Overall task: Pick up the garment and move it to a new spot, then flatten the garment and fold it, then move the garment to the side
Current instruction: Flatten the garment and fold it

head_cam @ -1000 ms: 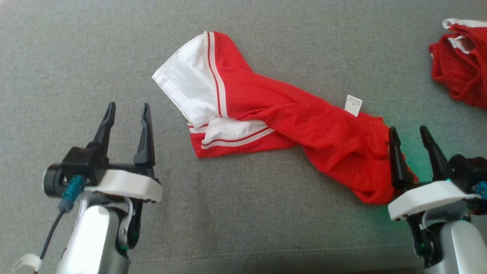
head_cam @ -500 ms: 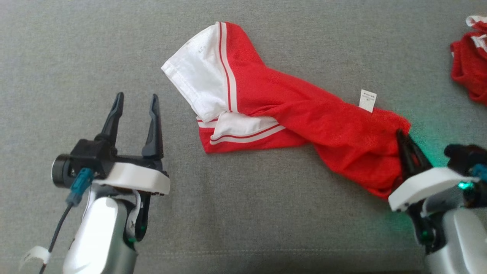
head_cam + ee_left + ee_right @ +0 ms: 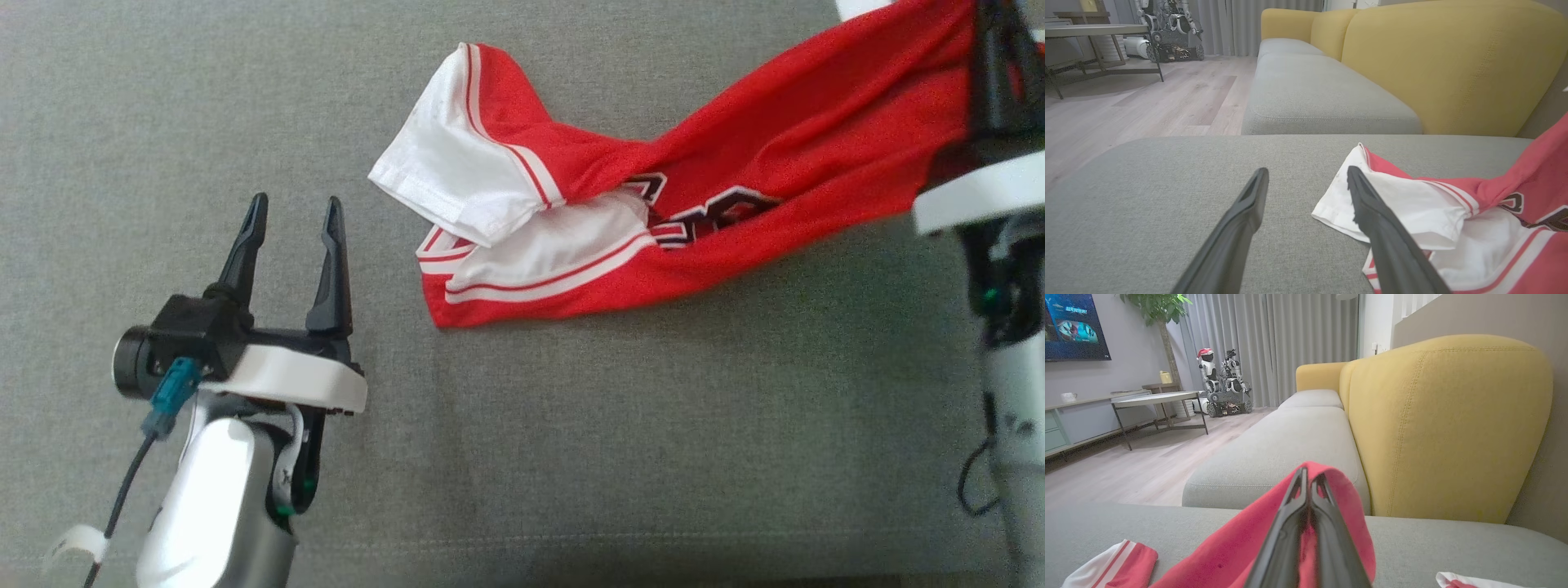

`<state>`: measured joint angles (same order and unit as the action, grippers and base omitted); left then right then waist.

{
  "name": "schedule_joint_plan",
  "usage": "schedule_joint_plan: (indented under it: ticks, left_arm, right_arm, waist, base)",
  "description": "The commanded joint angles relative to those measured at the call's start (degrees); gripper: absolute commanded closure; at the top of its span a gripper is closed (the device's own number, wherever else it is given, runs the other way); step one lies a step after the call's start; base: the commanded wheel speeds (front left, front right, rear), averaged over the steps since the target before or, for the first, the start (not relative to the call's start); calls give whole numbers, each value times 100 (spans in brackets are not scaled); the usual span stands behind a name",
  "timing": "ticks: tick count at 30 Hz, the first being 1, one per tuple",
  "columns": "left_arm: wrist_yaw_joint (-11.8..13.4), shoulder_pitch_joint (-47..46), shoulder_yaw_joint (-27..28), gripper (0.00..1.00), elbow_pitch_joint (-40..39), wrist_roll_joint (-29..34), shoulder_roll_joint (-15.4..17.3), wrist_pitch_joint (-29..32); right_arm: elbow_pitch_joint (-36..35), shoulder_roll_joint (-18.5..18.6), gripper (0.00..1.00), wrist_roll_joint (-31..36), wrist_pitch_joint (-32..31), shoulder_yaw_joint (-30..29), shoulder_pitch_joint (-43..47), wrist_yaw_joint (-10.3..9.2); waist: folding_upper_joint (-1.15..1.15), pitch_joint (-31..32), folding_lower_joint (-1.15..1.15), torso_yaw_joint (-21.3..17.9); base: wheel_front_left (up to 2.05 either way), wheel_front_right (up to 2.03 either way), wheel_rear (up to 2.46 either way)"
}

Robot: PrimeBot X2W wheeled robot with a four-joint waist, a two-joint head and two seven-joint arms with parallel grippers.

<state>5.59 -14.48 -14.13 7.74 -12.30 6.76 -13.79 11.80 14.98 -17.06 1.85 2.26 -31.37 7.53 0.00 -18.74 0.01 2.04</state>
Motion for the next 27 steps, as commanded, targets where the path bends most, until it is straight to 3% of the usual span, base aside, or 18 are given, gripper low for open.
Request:
schedule_joint_plan:
  ticks: [1,10,22,23,24,25,27]
  left_arm:
    - [15,-248,175,0,-150,-20,69,-75]
    - [1,-253,147,0,-119,-52,43,-100]
    - [27,-322,147,0,-127,-39,152,-105]
    - [32,-321,149,0,-124,-44,157,-105]
    - [39,-313,151,0,-122,-49,160,-105]
    - [45,-302,150,0,-122,-53,162,-106]
    - [55,-274,153,0,-117,-63,178,-106]
  right_arm:
    - [-122,7,100,32,11,153,283,-4]
    - [-82,-467,100,120,-281,318,2264,-4]
    - [-30,-848,100,455,-166,186,2743,-4]
    - [27,-877,91,474,-143,204,2745,-4]
    - [90,-907,50,483,-130,229,2750,-4]
    - [136,-935,0,495,-107,251,2755,-4]
    - [151,-989,0,515,-26,283,2781,-4]
  waist:
    - [0,2,-1,13]
    - [0,-78,-1,-32]
    - [0,-113,-1,-202]
    - [0,-104,-1,-207]
    - [0,-91,-1,-213]
    - [0,-78,-1,-218]
    - [0,-41,-1,-228]
  base:
    - [0,0,0]
    - [0,0,0]
    - [0,0,0]
    - [0,0,0]
    - [0,0,0]
    - [0,0,0]
    - [0,0,0]
